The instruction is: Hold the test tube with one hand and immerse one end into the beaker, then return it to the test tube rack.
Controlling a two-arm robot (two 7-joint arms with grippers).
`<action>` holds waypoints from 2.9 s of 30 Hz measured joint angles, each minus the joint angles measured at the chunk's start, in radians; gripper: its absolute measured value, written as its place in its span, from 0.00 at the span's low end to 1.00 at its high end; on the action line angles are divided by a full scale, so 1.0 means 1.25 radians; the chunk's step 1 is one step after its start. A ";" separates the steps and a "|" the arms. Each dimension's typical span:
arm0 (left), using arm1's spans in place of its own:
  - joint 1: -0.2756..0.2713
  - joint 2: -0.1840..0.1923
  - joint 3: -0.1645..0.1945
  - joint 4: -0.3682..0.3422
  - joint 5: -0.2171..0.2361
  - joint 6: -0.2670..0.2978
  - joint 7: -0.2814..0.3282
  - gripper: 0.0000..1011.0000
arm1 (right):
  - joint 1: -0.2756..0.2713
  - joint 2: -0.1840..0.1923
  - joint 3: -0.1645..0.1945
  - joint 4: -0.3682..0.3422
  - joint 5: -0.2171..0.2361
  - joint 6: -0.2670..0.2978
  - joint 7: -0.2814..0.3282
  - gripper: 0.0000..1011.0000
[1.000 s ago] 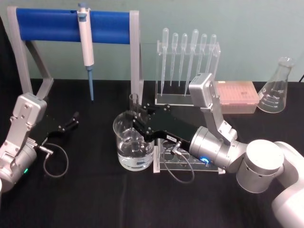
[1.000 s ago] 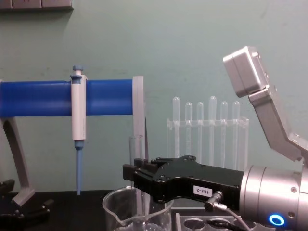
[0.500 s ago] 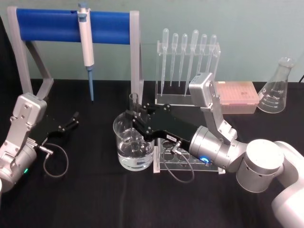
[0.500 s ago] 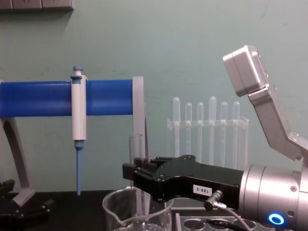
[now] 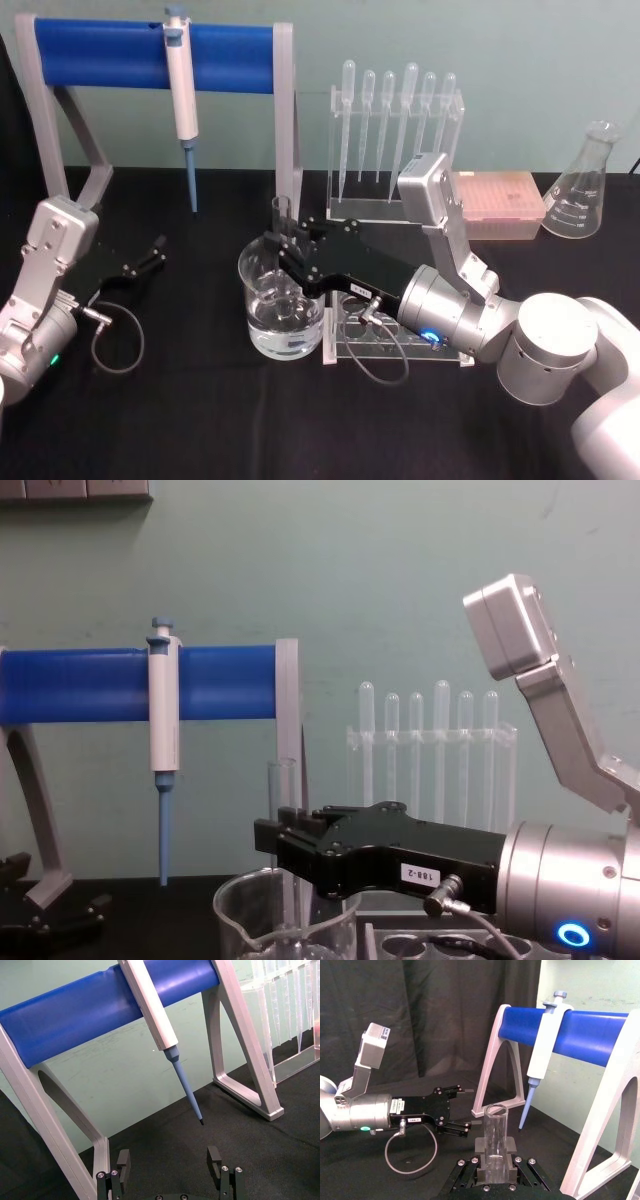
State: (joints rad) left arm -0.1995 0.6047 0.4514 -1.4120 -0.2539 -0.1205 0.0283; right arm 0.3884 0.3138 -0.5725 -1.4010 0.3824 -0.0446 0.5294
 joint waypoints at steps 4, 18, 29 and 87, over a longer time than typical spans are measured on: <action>0.000 0.000 0.000 0.000 0.000 0.000 0.000 0.99 | 0.000 0.000 0.000 0.000 0.000 0.000 0.000 0.22; 0.000 0.000 0.000 0.000 0.000 0.000 0.000 0.99 | 0.000 0.000 0.000 0.000 0.000 0.000 0.000 0.22; 0.000 0.000 0.000 0.000 0.000 0.000 0.000 0.99 | 0.000 0.000 0.000 0.000 0.000 0.000 0.000 0.22; 0.000 0.000 0.000 0.000 0.000 0.000 0.000 0.99 | 0.000 0.000 0.000 0.000 0.000 0.000 0.000 0.22</action>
State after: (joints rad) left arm -0.1995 0.6047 0.4514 -1.4120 -0.2539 -0.1205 0.0283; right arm 0.3884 0.3138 -0.5725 -1.4011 0.3825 -0.0446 0.5294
